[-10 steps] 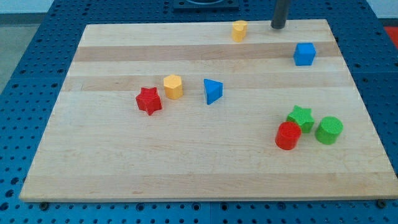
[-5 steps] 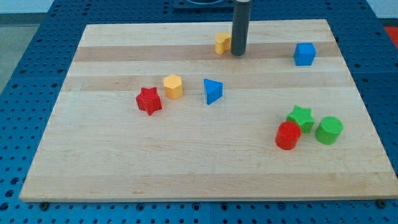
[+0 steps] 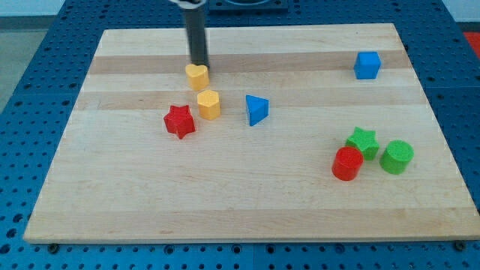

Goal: Move the yellow heart closer to the blue triangle

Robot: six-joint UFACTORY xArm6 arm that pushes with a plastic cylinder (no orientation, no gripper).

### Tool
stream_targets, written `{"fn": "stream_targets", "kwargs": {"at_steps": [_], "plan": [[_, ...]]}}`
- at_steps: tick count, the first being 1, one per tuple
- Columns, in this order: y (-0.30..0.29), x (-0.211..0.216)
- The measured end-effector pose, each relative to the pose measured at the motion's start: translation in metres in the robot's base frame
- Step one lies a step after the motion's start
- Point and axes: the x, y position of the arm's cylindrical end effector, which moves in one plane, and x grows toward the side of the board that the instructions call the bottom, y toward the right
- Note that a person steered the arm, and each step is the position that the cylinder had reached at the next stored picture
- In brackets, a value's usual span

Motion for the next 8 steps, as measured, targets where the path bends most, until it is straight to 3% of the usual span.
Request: {"fn": "stream_targets", "kwargs": {"at_steps": [1,3,5,6,7,8], "plan": [[-0.055,0.012],[-0.002,0.023],[0.107,0.049],[0.127,0.03],[0.244,-0.006],[0.367,-0.008]]}}
